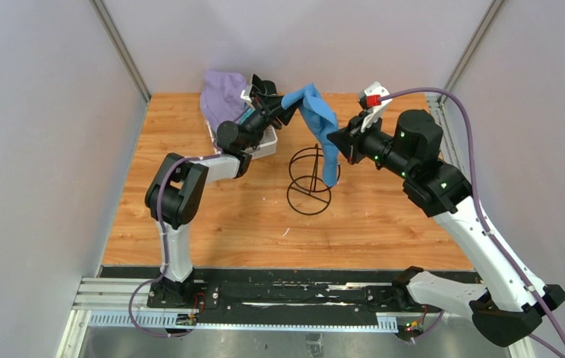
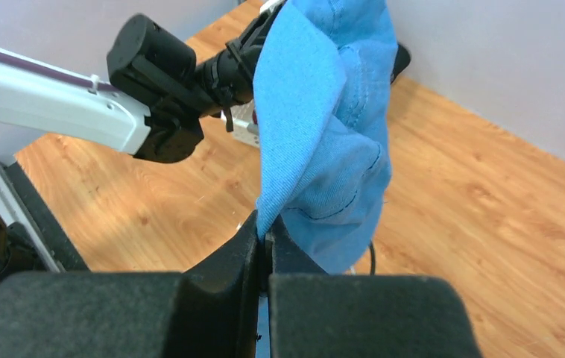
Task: Stack the hats
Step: Adjust the hat.
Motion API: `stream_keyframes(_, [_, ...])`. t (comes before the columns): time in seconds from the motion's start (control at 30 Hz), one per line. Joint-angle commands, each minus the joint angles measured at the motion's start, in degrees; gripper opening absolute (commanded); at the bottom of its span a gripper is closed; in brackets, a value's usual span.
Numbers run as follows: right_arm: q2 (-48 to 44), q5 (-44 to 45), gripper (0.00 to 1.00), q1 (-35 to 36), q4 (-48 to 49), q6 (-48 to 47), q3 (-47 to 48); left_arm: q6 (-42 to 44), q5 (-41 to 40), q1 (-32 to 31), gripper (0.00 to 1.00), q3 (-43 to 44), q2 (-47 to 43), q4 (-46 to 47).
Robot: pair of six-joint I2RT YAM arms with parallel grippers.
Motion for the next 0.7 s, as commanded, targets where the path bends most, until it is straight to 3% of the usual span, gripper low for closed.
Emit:
stream_keyframes(0.0, [-0.18, 3.61, 0.01, 0.86, -1.22, -2.74, 4.01, -11.60, 4.32, 0.41, 0.36, 5.34, 3.27, 9.50])
stream_keyframes(0.07, [0.30, 4.57, 0.01, 0.86, -1.26, -3.06, 5.01, -10.63, 5.47, 0.93, 0.44, 6.84, 3.48, 9.47])
stream_keyframes(0.3, [1.45, 6.58, 0.01, 0.86, -2.15, -4.29, 8.63, -9.09, 9.21, 4.50, 0.60, 9.37, 1.94, 9.46])
stream_keyframes(0.67, [2.93, 7.71, 0.01, 0.77, -3.03, -6.38, 13.65, -2.24, 15.49, 7.89, 0.81, 2.71, -3.58, 9.69])
